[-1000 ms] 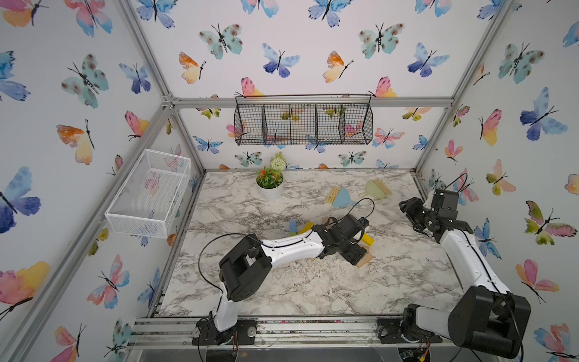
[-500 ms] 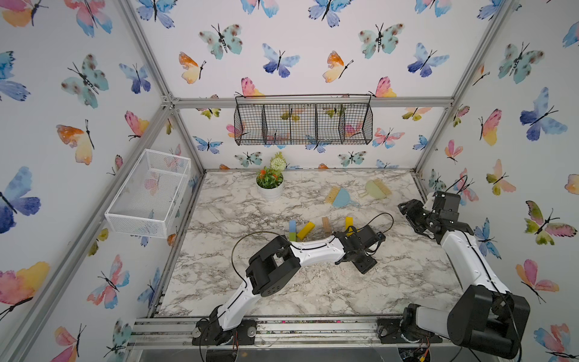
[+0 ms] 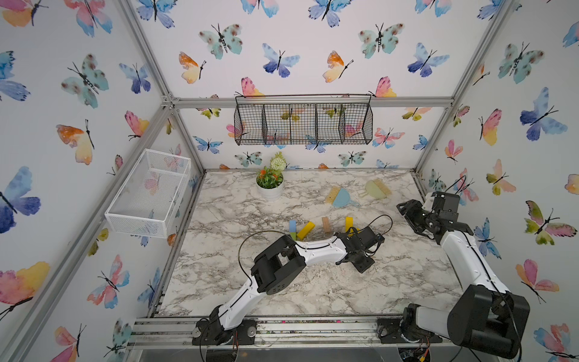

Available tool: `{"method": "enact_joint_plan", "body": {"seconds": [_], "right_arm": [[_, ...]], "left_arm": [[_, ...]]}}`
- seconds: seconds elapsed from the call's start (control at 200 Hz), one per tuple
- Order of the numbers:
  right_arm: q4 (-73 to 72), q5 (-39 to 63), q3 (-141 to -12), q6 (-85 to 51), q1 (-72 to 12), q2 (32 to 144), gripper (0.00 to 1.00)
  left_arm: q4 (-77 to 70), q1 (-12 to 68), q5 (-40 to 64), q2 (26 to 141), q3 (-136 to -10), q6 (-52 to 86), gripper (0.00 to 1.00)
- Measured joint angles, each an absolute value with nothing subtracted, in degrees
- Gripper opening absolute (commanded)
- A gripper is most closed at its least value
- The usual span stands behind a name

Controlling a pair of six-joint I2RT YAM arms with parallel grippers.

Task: Assemble the letter k with building blocks
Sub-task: Pick up the building block from the center of the board.

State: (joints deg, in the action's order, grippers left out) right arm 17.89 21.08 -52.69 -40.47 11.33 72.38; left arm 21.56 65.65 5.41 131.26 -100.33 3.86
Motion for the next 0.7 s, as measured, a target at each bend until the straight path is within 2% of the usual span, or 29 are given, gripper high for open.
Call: {"method": "enact_joint_plan", "body": {"seconds": [0.155, 0.541, 0.701], "right_arm": [[17.87, 21.26, -52.56, -40.47, 11.33, 72.53, 0.57], [17.76, 21.50, -52.18, -40.49, 11.33, 72.53, 0.57], [17.69, 21.67, -52.18, -40.49, 11.33, 72.53, 0.57]], "left_arm": [[22.09, 66.11, 4.84, 132.64, -102.43, 3.60, 0.38], [23.53, 67.68, -0.84, 133.14, -103.37, 2.94, 0.38], [23.75, 68.01, -2.28, 133.14, -103.37, 2.85, 0.29]]}}
